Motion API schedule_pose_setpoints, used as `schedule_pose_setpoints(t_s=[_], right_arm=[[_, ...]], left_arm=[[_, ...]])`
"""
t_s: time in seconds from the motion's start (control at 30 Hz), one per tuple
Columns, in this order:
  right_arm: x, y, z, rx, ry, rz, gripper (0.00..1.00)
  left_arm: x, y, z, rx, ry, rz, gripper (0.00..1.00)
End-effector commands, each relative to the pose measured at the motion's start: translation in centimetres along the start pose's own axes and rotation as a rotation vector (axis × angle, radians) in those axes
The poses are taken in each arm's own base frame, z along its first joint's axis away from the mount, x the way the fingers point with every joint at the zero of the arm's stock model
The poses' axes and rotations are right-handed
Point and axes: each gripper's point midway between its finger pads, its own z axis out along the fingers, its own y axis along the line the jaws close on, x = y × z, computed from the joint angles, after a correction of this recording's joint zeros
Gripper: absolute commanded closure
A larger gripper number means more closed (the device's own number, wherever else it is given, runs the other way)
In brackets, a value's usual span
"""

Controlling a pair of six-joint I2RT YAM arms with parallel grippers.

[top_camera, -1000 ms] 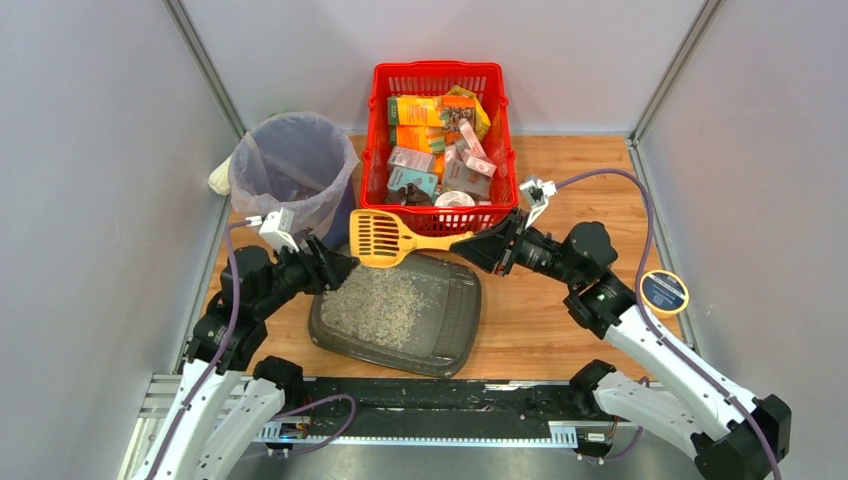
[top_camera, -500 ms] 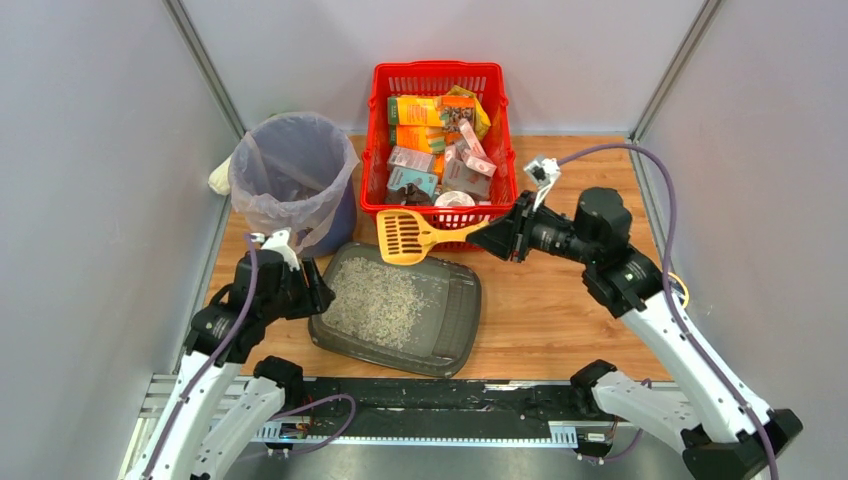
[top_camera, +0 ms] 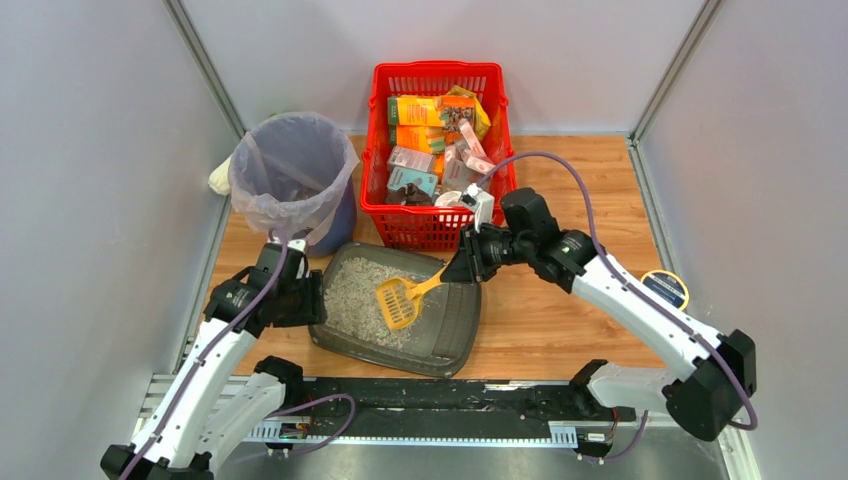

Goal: Clean the litter box

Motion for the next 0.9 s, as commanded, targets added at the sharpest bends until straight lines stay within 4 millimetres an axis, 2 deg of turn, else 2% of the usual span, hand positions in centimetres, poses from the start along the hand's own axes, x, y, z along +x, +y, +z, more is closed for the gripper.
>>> schedule_pose_setpoints(t_s=[0.0,0.07,0.2,0.47,0.53,0.57,0.6,0.63,0.67,0.7,0.87], right_arm=[[-0.9,-1.3,0.9,0.084,0.0,0.006,1.0],[-0.1,-1.8,2.0,0.074,0.022,0.049,1.0],[0.1,-2.9,3.7,0.081,0.015,0.101,1.0],[2.0,-3.9,6.9,0.083,0.0,0.195,1.0],[2.7,-3.8,7.7,0.073,-0.001,0.221,1.0],[2.1,-3.5,8.2,0.048,-0.039,0.245,1.0],[3.2,-4.0,8.6,0.051,-0.036,0.276,1.0],[3.3,-4.0,8.9,0.047,-0.049,0.288,1.0],[2.7,-3.7,9.3,0.024,-0.087,0.307,1.0],[3.5,-4.0,9.5,0.029,-0.081,0.325,1.0],[4.6,-4.0,10.6,-0.006,-0.089,0.403,1.0]], left_arm=[[-0.2,0.5,0.0,-0.04,0.019,0.027,0.36],[-0.1,0.2,0.4,-0.028,0.039,0.035,0.36],[0.1,-0.4,1.2,-0.009,0.097,0.058,0.41],[0.1,-1.2,2.6,0.019,0.146,0.073,0.58],[0.0,-1.4,2.8,0.026,0.15,0.077,0.67],[0.1,-1.4,2.8,0.029,0.153,0.08,0.7],[0.1,-1.4,2.9,0.03,0.155,0.08,0.73],[0.1,-1.5,2.9,0.032,0.156,0.081,0.75],[0.1,-1.5,2.9,0.035,0.153,0.082,0.77],[0.1,-1.5,2.9,0.036,0.155,0.081,0.8],[0.2,-1.6,2.9,0.04,0.16,0.085,0.81]])
